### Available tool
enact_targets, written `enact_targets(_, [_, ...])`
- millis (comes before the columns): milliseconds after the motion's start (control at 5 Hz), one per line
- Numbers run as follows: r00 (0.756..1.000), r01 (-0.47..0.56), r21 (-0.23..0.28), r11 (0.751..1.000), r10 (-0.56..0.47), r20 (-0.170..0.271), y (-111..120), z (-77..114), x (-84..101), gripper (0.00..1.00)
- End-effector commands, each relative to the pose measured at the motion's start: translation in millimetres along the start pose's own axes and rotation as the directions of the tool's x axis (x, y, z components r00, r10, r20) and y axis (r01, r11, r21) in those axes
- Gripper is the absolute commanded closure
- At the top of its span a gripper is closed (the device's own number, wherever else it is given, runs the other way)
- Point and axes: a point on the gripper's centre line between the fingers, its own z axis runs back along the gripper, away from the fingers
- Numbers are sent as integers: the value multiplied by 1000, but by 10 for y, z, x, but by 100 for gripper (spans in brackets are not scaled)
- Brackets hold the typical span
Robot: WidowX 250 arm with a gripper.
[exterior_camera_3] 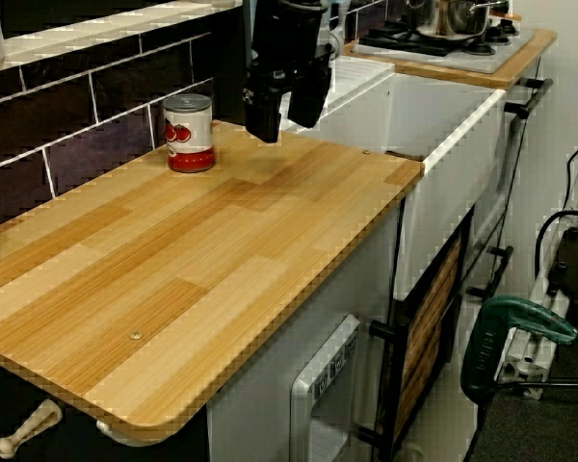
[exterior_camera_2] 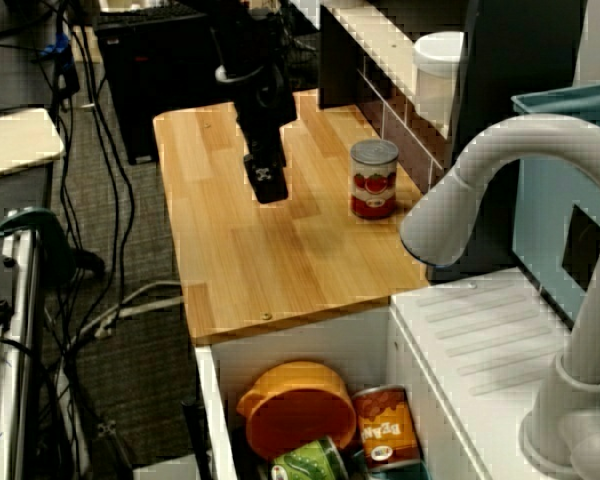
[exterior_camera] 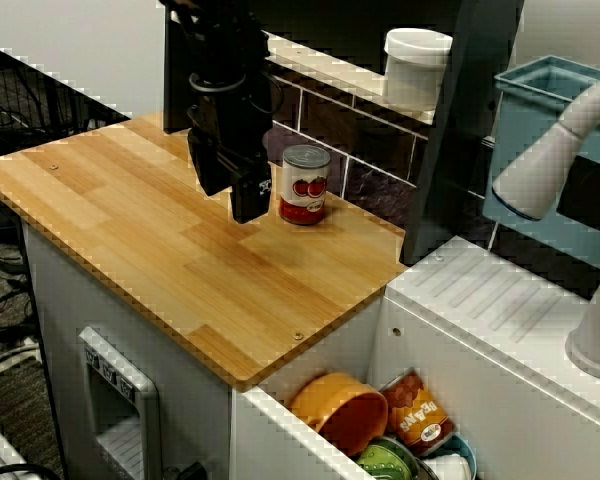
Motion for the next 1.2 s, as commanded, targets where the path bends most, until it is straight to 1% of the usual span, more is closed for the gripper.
enact_targets(0, [978, -20, 49, 999, 9, 210, -66, 102, -218, 0])
enact_targets(200, [962, -71, 55, 996, 54, 269, 5, 148, -299, 0])
enact_targets(400, [924, -178, 19, 984, 161, 347, 135, 190, -359, 0])
enact_targets(600, [888, -241, -23, 970, 230, 399, 256, 228, -425, 0])
enact_targets(800, [861, -246, -50, 968, 242, 447, 275, 227, -486, 0])
enact_targets(1000, [850, -240, -61, 969, 240, 468, 225, 144, -479, 0])
